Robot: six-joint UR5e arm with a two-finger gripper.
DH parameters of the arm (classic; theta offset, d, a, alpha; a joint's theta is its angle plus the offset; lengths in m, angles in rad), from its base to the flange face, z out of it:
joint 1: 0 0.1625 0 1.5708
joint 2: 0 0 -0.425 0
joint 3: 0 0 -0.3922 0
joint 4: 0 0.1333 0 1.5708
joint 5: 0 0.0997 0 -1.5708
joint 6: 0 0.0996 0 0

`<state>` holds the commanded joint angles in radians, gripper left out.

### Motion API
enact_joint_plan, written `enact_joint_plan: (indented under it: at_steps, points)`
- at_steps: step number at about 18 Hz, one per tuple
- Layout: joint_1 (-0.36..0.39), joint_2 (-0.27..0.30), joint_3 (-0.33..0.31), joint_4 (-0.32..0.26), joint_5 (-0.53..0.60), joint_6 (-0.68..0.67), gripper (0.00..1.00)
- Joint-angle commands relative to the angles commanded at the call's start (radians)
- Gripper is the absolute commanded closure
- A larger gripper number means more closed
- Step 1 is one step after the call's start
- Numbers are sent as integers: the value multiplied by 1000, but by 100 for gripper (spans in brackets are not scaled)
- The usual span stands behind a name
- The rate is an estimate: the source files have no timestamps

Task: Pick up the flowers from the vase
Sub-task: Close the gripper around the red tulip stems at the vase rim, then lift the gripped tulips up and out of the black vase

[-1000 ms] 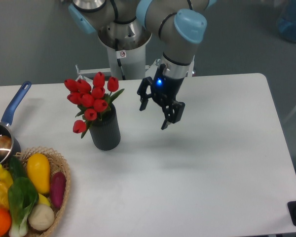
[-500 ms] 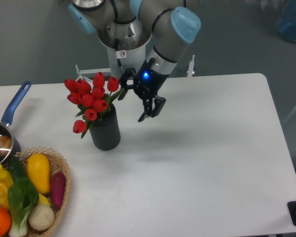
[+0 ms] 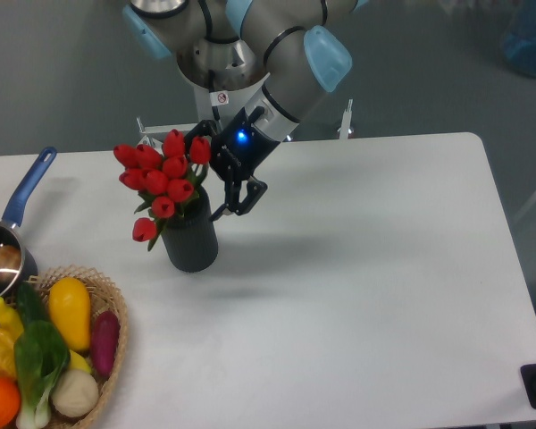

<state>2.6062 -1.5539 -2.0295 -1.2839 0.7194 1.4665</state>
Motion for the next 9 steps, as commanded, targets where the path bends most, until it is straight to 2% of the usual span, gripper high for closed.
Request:
enact_joint_plan:
  at_steps: [1, 3, 4, 5, 8, 9]
  points:
    - [-2, 2, 2, 0, 0, 0, 1]
    - [-2, 6, 2, 0, 2, 0, 10]
    - [-2, 9, 2, 0, 2, 0, 28]
    - [-2, 9, 0, -2, 3, 2, 40]
    - [-3, 11, -2, -2, 8, 12, 85]
    - [-5, 14, -5, -2, 9, 24, 97]
